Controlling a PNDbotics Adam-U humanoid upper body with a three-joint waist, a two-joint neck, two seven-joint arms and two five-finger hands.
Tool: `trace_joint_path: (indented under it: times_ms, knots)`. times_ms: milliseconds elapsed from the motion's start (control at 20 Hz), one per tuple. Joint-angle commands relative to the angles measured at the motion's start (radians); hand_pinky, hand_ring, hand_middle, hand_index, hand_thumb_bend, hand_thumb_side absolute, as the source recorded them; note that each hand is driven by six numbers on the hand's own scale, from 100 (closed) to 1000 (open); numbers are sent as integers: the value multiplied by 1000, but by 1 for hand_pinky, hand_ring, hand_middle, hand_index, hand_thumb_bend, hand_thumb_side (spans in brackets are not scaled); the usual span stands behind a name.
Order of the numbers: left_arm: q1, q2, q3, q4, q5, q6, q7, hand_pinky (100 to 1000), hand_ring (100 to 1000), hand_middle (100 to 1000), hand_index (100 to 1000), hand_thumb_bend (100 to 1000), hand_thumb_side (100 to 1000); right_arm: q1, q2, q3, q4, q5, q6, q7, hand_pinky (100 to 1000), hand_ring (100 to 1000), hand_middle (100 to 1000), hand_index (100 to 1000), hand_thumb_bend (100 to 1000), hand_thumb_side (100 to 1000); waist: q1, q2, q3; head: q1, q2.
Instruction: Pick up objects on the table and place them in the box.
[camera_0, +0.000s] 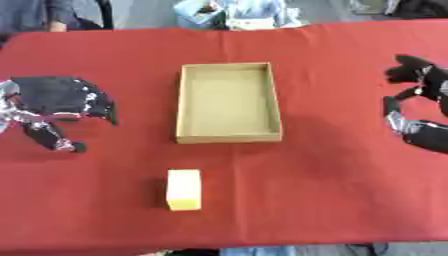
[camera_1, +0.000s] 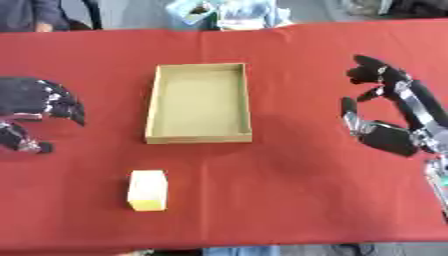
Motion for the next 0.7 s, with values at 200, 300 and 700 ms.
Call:
trace_joint_path:
  times_ms: [200,300,700]
  knots:
    - [-28,20,18,-18,2,-10,-5,767,774,729,806,510,100,-10,-15,-9,-9,-2,-3,1,634,811,783,964,100,263,0,-17,0,2,5]
    - [-31,21,19,-20,3,-10,-4,767,774,729,806,511,100,-10,-15,-10,-9,-2,-3,1,634,811,783,964,100,262,0,-17,0,2,5]
    - [-74,20,1,-82,39,-29,0,768,775,729,803,505,100,-9,-16,-9,-8,-4,-4,3,634,811,783,965,100,263,0,-19,0,3,5]
